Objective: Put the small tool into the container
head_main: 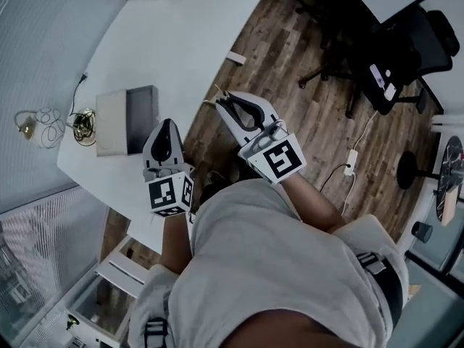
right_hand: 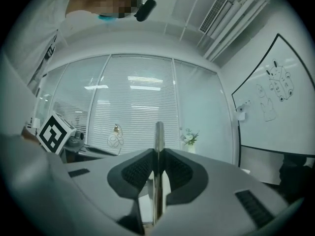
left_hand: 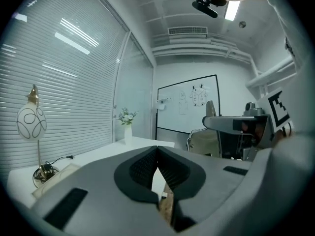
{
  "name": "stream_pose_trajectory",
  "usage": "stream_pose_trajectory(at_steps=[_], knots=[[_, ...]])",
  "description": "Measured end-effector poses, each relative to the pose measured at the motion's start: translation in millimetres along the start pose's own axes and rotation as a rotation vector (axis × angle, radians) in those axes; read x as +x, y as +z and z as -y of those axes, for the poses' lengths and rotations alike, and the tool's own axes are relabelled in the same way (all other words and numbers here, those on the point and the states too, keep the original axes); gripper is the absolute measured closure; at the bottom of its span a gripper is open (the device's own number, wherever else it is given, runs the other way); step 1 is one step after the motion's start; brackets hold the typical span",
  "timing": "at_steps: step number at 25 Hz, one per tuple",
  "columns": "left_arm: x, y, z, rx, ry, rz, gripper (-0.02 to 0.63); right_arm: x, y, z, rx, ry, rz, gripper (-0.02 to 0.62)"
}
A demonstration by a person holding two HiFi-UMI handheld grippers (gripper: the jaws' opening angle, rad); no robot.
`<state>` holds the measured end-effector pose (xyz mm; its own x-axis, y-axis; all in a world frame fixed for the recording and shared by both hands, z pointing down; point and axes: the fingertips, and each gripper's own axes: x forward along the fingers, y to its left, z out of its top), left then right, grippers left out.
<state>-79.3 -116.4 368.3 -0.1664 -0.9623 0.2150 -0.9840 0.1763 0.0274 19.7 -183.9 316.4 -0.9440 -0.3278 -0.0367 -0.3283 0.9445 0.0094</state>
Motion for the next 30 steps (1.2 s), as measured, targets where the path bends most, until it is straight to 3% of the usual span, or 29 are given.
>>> stream_pose_trajectory(at_steps=[11,20,23,27,30], knots=[[0.9,-12.7,-34.7,-0.094,0.370,-0.031,0.581,78.1,-17.5,0.3,0.003,0.392,-0.035,0.508],[-57.1,-49.5,-54.0,-0.209,0.703,-0.055,0.581,106.0,-40.9,-57.7,-0.035,0.727,-0.062,0.508],[-71.0,-59.7,-52.0,-0.235,0.769,-0.054,0.582,107.2,-47.0,-73.2,-0.131,0.797,-0.052,0.508],[-86.4,-75.8,-45.2,-0.278,0.853,-0.051,0.581,104.4,-63.9,-85.3,-0.387,0.869,-0.081,0.508],[-98.6,-91.0,-51.9,-0.333,0.895,-0.041,0.581,108.8,-69.9,-102.9,-0.466,0.905,-0.078,0.508]])
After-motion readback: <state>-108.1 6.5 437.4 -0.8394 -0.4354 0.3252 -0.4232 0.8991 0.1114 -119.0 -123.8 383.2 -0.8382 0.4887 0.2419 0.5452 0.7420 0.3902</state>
